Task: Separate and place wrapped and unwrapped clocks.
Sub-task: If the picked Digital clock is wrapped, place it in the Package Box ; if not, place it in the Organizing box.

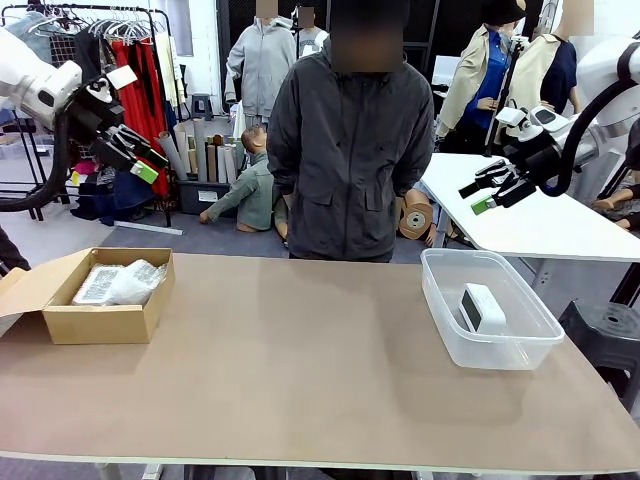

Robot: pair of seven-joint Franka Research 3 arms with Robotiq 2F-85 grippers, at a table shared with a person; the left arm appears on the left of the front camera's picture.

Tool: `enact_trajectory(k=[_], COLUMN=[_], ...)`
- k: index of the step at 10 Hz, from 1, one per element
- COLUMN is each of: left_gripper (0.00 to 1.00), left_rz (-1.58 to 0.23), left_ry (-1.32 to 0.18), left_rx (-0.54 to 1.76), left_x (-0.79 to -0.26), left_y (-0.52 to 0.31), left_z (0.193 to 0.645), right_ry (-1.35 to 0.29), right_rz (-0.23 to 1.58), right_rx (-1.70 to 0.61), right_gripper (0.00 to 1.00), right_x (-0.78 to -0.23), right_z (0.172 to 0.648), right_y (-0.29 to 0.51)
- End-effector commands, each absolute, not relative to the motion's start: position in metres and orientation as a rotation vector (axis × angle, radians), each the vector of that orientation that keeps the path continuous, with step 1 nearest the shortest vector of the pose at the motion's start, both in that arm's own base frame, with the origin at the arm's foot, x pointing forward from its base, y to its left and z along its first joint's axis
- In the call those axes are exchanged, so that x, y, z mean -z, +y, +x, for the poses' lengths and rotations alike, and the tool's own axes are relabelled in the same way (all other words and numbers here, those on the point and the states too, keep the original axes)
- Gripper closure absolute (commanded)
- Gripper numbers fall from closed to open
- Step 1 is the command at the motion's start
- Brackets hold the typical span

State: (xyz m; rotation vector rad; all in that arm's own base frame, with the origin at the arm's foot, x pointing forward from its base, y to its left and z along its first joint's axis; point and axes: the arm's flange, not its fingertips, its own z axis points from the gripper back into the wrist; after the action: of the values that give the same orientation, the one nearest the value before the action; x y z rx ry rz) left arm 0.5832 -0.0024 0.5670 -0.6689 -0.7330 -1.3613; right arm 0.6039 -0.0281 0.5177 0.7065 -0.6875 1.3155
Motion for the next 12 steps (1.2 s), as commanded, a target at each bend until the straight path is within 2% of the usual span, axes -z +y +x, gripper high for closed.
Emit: enact_trajectory(k=[1,12], left_gripper=[0.0,0.0], left_rz=[-0.662,-0.662], left_ry=[-0.743,-0.743], left_rx=[1.375,1.375], left_x=[-0.5665,-0.5665], left_y=[-0.0013,-0.0013], left_z=[0.5809,0.5809], right_ry=[-0.695,-0.695], right_rz=[0.691,0.691], right_rx=[-1.313,-1.313], right_gripper=[0.0,0.0], right_x=[-0.5191,-0.5191], right_z=[0.6032,0.6032], right_y=[-0.0263,-0.0263])
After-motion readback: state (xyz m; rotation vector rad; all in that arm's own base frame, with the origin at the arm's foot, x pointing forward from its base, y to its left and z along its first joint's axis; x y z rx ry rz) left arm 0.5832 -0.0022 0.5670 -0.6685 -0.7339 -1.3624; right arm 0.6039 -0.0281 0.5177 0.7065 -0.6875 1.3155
